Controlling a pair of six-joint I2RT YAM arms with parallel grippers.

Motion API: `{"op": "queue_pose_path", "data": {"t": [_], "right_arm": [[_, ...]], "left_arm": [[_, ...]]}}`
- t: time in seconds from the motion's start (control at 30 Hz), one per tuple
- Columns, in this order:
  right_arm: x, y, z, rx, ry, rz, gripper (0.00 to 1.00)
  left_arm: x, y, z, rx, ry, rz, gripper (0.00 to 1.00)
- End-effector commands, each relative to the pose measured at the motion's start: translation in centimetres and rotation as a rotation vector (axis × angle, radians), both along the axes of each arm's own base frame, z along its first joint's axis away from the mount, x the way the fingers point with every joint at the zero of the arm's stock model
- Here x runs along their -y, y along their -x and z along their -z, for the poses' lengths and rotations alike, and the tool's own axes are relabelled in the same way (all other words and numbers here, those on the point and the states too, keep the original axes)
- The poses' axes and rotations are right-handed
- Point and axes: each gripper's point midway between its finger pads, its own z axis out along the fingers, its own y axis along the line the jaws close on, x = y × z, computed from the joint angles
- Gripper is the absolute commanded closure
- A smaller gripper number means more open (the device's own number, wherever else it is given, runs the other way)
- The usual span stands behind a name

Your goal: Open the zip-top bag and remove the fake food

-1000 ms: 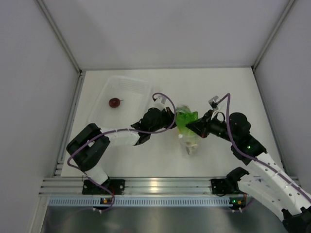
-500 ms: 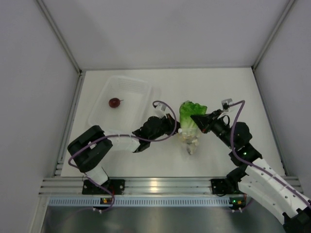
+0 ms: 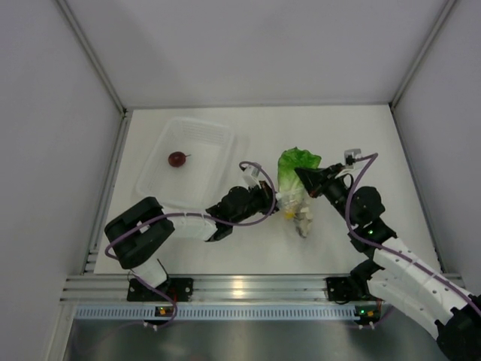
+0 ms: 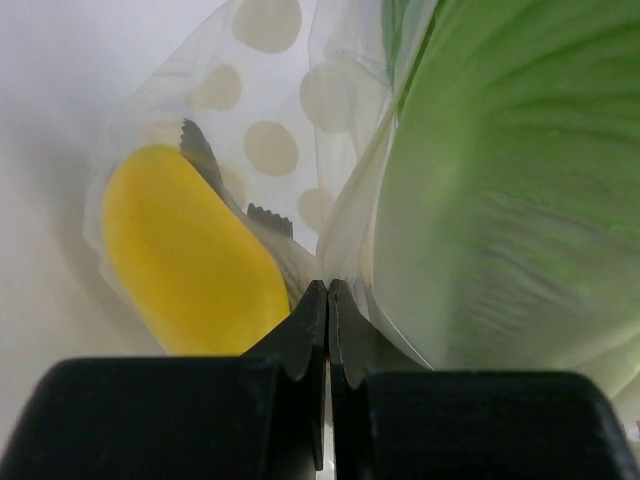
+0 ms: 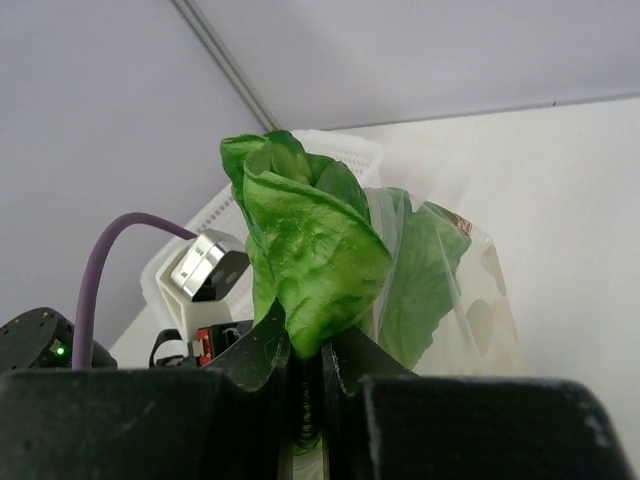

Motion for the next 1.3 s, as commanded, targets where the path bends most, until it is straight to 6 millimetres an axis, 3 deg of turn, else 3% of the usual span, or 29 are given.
{"op": "queue_pose_path", "data": {"t": [0.0,0.17,0.3,0.47,0.7,0.87,0.9,1.0,1.1,1.27], "right_arm": [[1.9,2.4,-13.4,0.451,-0.144,0.040,1.00],[3.0,1.6,-13.3,0.458,-0.061,0.124,1.00],[7.0,-1.1,-11.2,0.290,-0.159,0.373,1.00],[7.8,-2.6,-10.9,0.190,-0.270,0.447,1.00],[6.2,-3.2,-12.7,0.110,-0.359,0.375,1.00],[5.0,-2.4,-13.8,0.093,-0.373,0.294,1.00],[4.7,-2.5,-13.9,0.084,-0.372,0.278,1.00],[2.4,-2.0,-14.5,-0.002,-0.320,0.153,1.00],[0.1,-1.5,-13.4,-0.116,-0.289,0.039,1.00],[-3.2,0.2,-11.1,-0.237,-0.228,-0.172,1.00]], "left_arm": [[0.5,3.7,0.5,-0.021,-0.006,0.133,1.00],[-0.3,3.5,0.8,-0.022,-0.015,0.120,1.00],[0.3,4.5,0.4,0.044,-0.009,0.210,1.00],[0.5,5.1,1.6,0.068,-0.027,0.256,1.00],[-0.9,4.3,3.3,0.080,-0.085,0.181,1.00],[-1.7,3.3,2.7,0.074,-0.092,0.105,1.00],[-2.4,2.7,3.6,0.046,-0.139,0.058,1.00],[-3.8,0.9,2.6,0.042,-0.164,-0.070,1.00],[-5.2,-0.5,1.2,0.066,-0.159,-0.177,1.00],[-7.5,-2.2,-3.5,0.116,-0.121,-0.326,1.00]]}}
